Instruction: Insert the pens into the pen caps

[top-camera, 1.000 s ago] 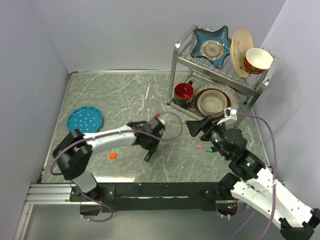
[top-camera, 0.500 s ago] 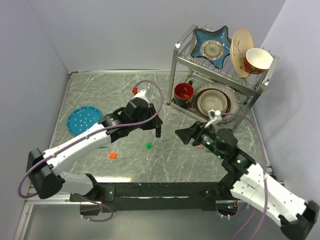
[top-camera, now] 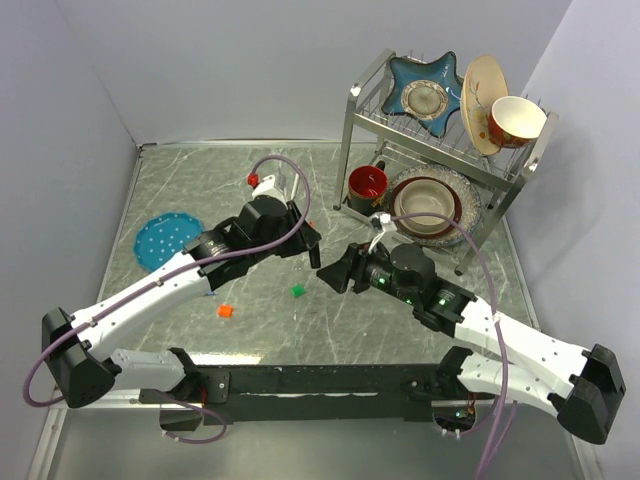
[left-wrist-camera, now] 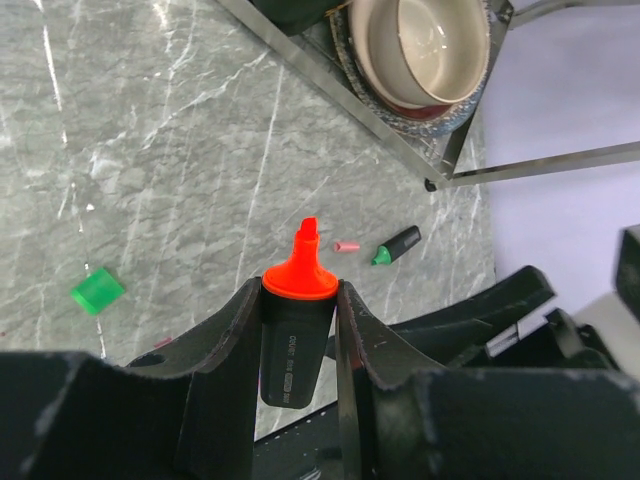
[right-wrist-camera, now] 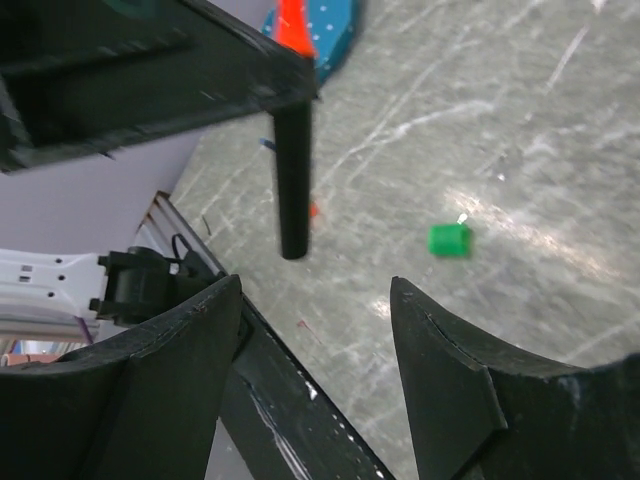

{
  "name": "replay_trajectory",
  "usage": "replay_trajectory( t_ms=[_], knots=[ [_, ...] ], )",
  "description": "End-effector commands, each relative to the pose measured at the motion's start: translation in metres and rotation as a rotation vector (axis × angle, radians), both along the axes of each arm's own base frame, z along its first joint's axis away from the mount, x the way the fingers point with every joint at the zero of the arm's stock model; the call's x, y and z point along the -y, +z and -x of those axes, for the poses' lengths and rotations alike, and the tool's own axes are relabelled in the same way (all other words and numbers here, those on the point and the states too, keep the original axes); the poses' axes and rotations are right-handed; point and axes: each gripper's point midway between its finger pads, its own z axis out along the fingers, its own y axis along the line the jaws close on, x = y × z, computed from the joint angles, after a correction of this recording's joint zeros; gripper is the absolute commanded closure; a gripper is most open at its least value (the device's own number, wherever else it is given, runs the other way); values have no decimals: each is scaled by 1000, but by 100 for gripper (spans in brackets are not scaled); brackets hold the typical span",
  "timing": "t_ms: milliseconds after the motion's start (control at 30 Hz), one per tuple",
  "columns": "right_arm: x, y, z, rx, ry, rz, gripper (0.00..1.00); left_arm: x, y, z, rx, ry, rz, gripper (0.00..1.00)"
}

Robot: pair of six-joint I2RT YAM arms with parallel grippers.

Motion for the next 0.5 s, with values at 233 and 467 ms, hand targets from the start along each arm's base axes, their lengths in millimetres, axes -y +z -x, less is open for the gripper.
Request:
replay_trajectory(
  t_ms=[233, 467],
  knots=[
    [-24, 40, -20, 103, -4, -32, 33, -5, 15, 2, 30, 19, 66, 99],
    [-35, 42, -28, 98, 2, -28, 39, -2, 19, 11, 27, -15, 106, 99]
  ],
)
